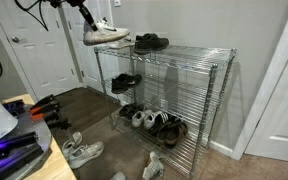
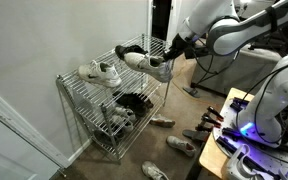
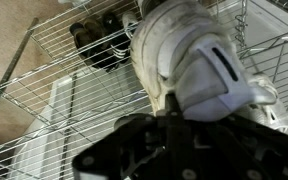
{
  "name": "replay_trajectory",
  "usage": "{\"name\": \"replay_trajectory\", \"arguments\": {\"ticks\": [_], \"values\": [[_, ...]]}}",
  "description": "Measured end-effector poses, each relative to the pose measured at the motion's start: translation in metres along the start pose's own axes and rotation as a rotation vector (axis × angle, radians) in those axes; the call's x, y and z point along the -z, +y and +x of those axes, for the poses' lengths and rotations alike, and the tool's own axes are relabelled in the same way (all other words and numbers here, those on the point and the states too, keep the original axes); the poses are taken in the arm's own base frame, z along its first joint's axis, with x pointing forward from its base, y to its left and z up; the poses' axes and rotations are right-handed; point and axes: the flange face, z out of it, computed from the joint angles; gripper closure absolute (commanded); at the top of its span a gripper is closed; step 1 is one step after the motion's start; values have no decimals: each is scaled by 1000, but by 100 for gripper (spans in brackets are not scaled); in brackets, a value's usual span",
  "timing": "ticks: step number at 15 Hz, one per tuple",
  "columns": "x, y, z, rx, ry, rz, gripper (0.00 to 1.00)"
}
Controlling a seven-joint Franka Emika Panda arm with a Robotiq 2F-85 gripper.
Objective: Move the right sneaker closer to the left sneaker
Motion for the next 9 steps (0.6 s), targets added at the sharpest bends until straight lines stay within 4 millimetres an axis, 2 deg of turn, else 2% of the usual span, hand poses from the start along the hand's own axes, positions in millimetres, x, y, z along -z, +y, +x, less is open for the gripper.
{"name": "replay_trajectory", "arguments": {"ticks": [5,9], "values": [[5,-30,18,40,10,1,96],[9,-46,62,27,24,-9,96]]}}
